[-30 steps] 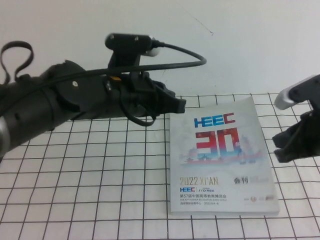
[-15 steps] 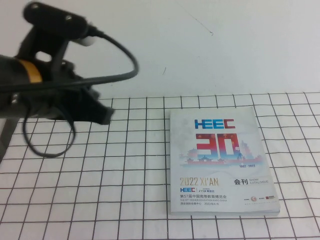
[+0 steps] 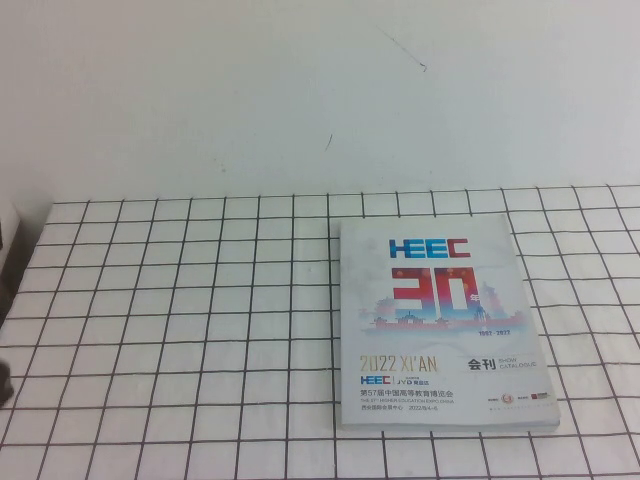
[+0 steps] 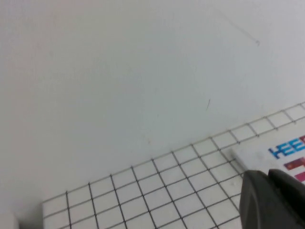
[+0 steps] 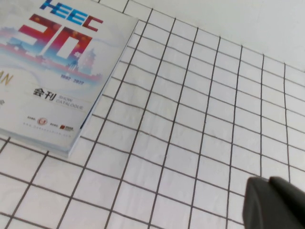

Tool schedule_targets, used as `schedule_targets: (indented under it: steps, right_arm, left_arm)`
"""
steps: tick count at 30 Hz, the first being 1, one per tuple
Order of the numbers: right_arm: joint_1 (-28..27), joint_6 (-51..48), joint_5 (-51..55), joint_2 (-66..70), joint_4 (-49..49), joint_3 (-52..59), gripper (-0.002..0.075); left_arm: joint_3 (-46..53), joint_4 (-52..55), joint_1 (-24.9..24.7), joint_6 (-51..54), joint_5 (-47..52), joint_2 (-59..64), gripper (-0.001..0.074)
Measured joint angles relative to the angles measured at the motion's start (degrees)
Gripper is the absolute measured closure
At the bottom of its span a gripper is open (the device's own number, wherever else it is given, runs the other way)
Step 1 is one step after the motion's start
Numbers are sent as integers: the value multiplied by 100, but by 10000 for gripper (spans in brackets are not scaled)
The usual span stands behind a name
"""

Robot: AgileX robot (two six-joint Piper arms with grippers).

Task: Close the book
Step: 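Close the open booklet and leave it lying on the table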

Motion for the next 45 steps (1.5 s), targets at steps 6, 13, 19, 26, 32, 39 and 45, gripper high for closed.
schedule_targets:
  steps: [6,13,19,26,32,39,45]
  right_arm:
    - [0,11,-191,-1004,119,949,729]
    - [0,11,-81,-1532,460,1082,729]
    - [0,20,-68,-1530,481,1082,729]
    - [0,20,-55,-1530,490,1082,729]
    - [0,20,-42,-1530,490,1082,729]
    - [0,20,-42,-1534,490,1082,729]
    - [0,20,-42,-1534,490,1082,729]
  left_arm:
    - [1600,-8,0,-12,-1315,-1384,739]
    - [2563,-13,0,-22,-2451,-2188,739]
    - [2942,-13,0,-24,-2597,-2264,739]
    - [3276,-13,0,-24,-2576,-2264,739]
    - [3527,-13,0,-24,-2515,-2264,739]
    - [3810,-722,438,315,-2202,-2471,739]
    - [3921,-2029,1183,1886,-2144,-2891,739]
